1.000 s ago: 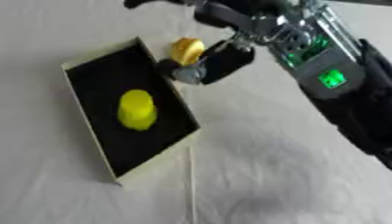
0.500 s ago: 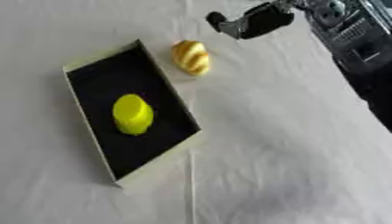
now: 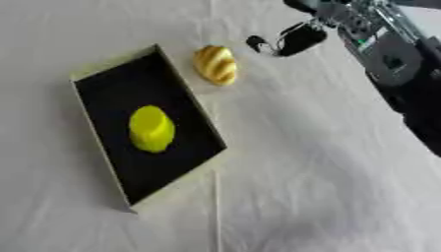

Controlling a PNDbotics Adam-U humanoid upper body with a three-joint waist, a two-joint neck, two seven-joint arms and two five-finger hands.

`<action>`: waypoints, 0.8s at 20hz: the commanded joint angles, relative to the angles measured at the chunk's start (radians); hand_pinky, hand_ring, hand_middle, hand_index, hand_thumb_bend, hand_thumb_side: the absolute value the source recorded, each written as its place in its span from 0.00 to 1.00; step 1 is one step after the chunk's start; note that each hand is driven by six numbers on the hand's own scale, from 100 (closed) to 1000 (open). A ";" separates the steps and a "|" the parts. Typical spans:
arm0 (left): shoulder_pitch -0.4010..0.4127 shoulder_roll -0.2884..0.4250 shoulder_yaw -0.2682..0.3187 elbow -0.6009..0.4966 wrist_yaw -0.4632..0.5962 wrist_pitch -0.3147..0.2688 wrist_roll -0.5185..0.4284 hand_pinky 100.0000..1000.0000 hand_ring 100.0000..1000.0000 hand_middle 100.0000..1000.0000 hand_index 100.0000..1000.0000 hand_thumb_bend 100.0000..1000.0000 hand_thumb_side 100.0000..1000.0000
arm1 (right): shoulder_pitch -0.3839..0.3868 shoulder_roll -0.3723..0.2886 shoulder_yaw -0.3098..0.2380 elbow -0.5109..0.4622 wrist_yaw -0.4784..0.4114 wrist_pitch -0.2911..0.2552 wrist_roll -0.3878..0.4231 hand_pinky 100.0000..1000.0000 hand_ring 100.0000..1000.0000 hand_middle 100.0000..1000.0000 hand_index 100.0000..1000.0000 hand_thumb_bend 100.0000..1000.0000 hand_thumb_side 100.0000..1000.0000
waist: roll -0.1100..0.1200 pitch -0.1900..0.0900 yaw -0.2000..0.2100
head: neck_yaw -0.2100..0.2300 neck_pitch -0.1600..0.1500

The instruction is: Pick up objects on the table and place them in the box.

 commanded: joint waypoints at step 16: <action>-0.016 0.001 -0.001 -0.016 0.010 0.005 -0.016 0.87 0.82 0.79 0.89 0.00 0.62 | -0.046 0.030 -0.011 0.081 -0.062 -0.038 0.057 0.88 0.91 0.82 0.90 0.12 0.33 | -0.013 -0.003 0.020 | -0.004 -0.008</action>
